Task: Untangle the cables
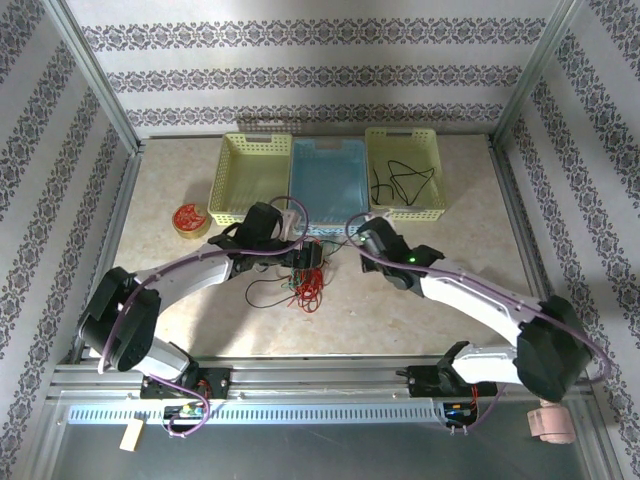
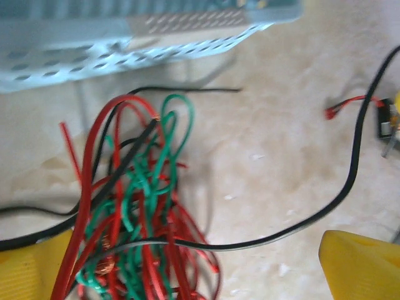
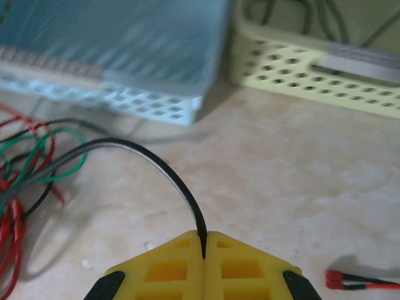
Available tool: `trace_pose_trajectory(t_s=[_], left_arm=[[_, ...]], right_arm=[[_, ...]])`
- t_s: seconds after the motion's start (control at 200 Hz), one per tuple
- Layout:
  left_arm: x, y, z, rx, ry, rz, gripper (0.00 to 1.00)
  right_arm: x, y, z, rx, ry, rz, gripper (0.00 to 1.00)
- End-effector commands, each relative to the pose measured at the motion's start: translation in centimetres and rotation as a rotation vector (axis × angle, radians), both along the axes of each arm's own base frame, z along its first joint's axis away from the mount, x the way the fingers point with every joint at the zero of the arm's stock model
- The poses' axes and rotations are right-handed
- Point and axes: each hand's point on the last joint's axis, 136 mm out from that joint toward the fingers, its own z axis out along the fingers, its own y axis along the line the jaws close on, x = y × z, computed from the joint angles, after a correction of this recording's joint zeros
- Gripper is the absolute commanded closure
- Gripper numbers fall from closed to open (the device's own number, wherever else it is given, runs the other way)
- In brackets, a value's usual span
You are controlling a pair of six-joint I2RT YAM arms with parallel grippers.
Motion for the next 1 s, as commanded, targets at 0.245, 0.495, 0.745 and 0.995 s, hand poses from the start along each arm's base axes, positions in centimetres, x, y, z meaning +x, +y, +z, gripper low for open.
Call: trace_pose_trajectory(t_s=[0.245, 0.495, 0.745, 0.995], left_arm=[[0.0, -0.5, 9.3, -0.261, -0.159, -0.029, 0.01], [1.8, 1.1, 13.0, -0.444, -0.190, 0.056, 0.01], [0.7, 5.5, 4.0, -0.034, -0.071, 0.151, 0.01], [-1.0, 6.5, -0.2, 0.126, -0.040, 0.148, 0.01]], right_arm=[[1.4, -6.8, 6.6, 0.171, -0.138, -0.224, 1.00], [1.7, -8.0, 10.0, 0.164, -0.212, -0.235, 1.00], [2.0, -6.1, 22.6, 0.247, -0.450, -0.098, 1.00], [2.6, -3.8, 39.5, 0.270, -0.761, 0.064, 1.00]])
